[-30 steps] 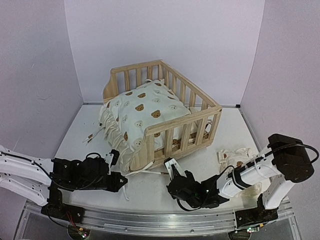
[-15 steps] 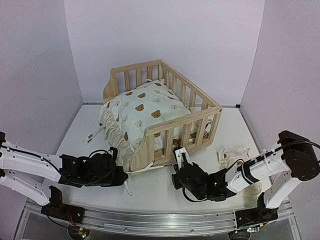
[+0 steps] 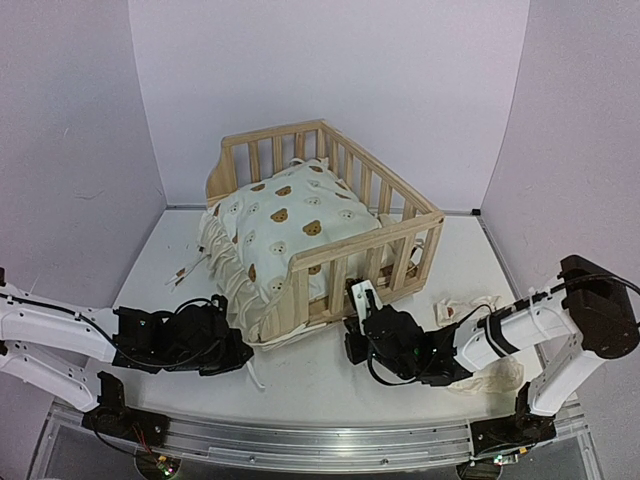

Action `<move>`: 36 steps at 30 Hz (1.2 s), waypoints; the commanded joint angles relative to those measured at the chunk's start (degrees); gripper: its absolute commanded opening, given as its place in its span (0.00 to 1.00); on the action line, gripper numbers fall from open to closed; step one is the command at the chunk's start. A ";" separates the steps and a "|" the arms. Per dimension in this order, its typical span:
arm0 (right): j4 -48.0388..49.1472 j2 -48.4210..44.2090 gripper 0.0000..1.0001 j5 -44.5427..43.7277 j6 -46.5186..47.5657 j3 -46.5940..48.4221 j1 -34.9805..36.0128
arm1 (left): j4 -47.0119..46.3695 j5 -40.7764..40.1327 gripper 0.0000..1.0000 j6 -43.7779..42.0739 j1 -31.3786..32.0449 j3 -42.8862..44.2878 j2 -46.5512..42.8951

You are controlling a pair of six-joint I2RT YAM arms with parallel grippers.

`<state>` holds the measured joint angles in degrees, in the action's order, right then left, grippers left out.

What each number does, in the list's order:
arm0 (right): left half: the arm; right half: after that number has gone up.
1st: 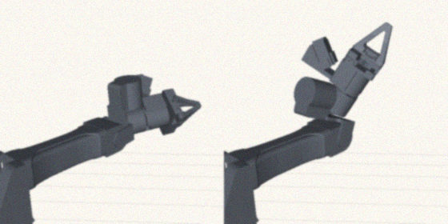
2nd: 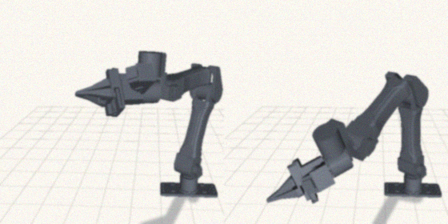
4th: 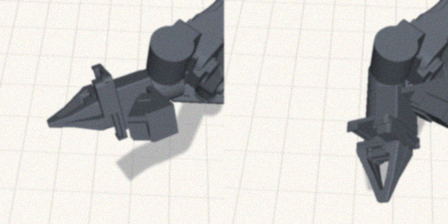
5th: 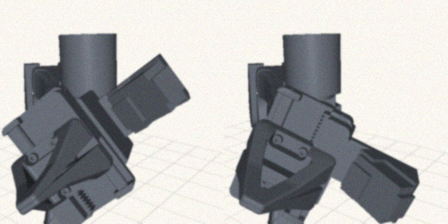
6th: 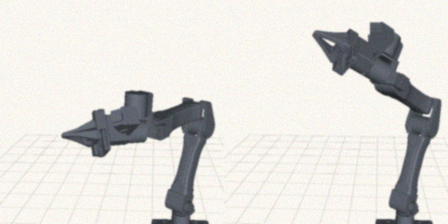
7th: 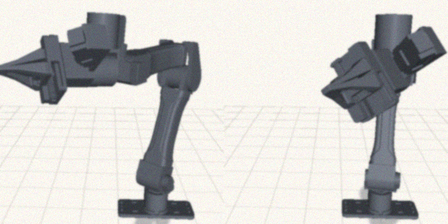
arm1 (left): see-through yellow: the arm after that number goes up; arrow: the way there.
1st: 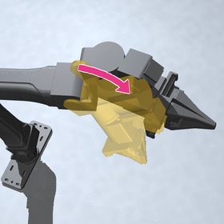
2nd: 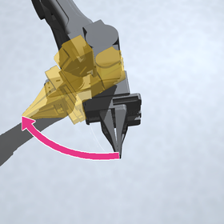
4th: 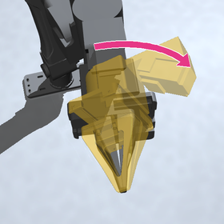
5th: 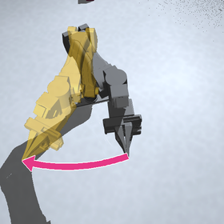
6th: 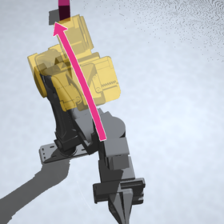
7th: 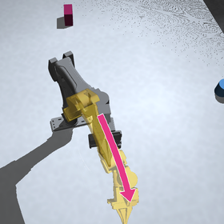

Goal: Set up the pet bed

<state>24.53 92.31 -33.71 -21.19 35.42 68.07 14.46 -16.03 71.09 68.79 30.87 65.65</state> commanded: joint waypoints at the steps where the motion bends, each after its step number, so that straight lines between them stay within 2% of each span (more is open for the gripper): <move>1: -6.66 -0.63 0.00 -13.89 -0.88 -3.17 -6.16 | 18.24 -11.66 0.00 3.87 -3.50 -3.87 1.20; 7: -7.05 -2.41 0.00 -5.90 -1.39 -4.59 -5.95 | 17.90 -10.43 0.00 2.27 -3.51 -3.08 1.97; 11: -14.12 -5.59 0.00 3.07 -5.08 -4.47 -3.70 | 17.89 -8.76 0.01 0.68 -3.49 -2.68 0.00; 12: -15.85 -6.27 0.00 6.93 -5.92 -4.69 -3.22 | 17.95 -8.41 0.04 0.68 -3.49 -2.97 -0.83; 13: -18.45 -6.99 0.06 9.99 -7.42 -4.74 -2.62 | 17.97 -8.00 0.13 0.98 -3.54 -3.31 -1.70; 16: -26.29 -11.27 0.38 16.37 -11.39 -5.91 -1.03 | 17.97 -5.93 0.44 0.97 -3.54 -4.12 -5.18; 18: -32.60 -15.44 0.55 18.05 -13.21 -6.67 -1.01 | 18.00 -4.10 0.57 -0.20 -3.51 -4.15 -8.17; 21: -43.50 -22.46 0.72 16.25 -12.26 -4.34 -1.03 | 18.23 -3.16 0.68 -3.64 -3.49 -2.00 -13.36; 24: -54.42 -28.53 0.89 11.83 -7.83 1.53 -1.52 | 18.25 -3.71 0.78 -9.98 -3.49 3.81 -16.96; 29: -66.54 -32.82 0.98 13.12 0.80 12.60 -10.84 | 18.24 -4.50 0.86 -23.85 -3.62 20.26 -13.80; 31: -69.38 -32.92 0.98 15.11 3.51 18.27 -15.51 | 18.34 -3.73 0.86 -30.02 -4.00 28.00 -10.75; 36: -74.82 -30.89 0.98 21.81 9.77 32.65 -28.59 | 18.09 0.82 0.82 -38.26 -6.83 39.46 -5.09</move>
<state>-43.29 60.49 -16.99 -18.55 57.32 47.18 32.73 -18.57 44.31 64.49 61.87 57.12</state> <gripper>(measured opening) 0.984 0.820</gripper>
